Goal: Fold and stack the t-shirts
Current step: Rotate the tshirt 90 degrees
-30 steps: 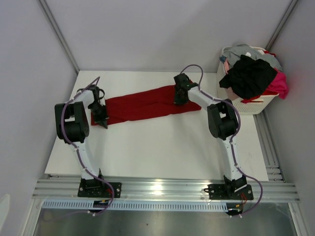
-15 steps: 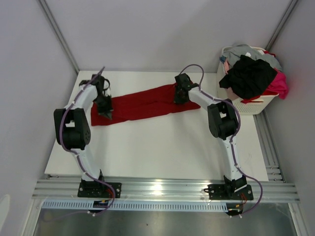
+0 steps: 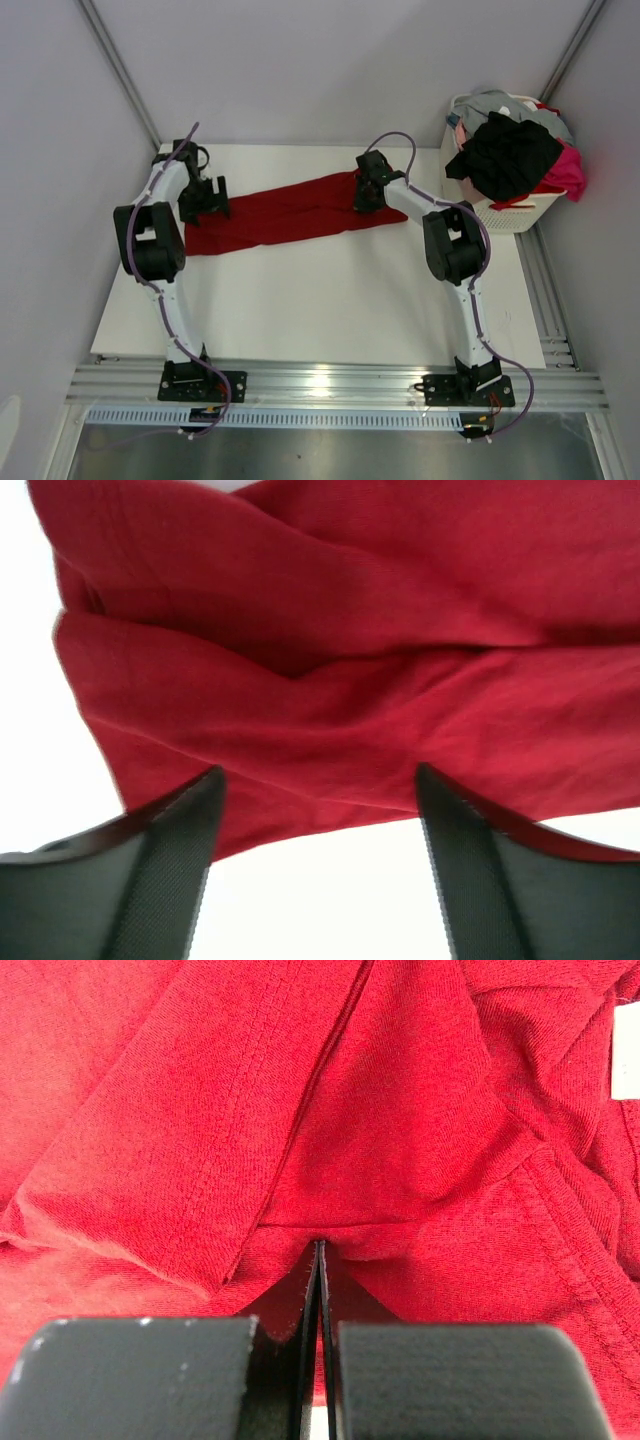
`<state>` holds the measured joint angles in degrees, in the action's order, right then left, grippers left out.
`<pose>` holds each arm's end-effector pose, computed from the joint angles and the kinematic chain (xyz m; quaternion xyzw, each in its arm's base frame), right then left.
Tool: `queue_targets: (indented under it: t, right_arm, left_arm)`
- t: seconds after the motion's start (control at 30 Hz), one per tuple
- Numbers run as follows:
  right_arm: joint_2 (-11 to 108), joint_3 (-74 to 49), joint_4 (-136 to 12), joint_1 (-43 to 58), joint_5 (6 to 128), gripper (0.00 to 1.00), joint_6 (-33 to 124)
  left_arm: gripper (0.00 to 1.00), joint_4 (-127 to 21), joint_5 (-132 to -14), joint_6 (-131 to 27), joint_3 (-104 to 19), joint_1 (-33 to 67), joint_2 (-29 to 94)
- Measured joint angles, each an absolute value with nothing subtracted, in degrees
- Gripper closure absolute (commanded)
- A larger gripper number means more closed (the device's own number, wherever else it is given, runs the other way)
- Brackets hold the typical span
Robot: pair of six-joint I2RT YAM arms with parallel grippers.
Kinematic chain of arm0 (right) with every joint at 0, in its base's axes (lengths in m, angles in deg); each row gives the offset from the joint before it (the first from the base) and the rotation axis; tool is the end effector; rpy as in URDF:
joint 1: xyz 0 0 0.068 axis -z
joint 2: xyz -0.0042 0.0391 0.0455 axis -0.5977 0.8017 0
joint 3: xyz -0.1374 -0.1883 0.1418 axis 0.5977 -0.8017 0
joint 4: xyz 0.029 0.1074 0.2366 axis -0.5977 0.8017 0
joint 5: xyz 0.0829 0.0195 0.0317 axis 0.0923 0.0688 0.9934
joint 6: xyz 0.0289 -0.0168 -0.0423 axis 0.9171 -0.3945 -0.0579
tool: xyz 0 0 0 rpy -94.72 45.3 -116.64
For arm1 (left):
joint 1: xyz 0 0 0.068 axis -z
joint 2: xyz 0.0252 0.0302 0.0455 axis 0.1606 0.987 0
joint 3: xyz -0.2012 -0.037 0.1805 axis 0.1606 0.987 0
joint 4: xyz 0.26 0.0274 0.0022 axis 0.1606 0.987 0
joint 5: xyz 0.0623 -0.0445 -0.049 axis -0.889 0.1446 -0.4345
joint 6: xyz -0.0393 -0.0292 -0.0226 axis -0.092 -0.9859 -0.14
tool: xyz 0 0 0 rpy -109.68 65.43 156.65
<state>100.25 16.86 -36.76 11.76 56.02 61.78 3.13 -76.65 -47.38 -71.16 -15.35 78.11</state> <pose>0.4632 0.2128 0.1601 -0.0065 0.9485 0.0990 0.3008 0.4350 0.0437 0.2055 -0.1052 0.9843 -0.0388 0.1360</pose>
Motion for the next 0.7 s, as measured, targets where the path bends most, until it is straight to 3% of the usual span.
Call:
queue_targets:
  t: [0.7]
  right_arm:
    - [100.31,21.17,-33.00,11.71,57.79,1.00,61.78]
  left_arm:
    - [0.01,10.43,-79.17,-49.00,-73.17,-15.31,83.88]
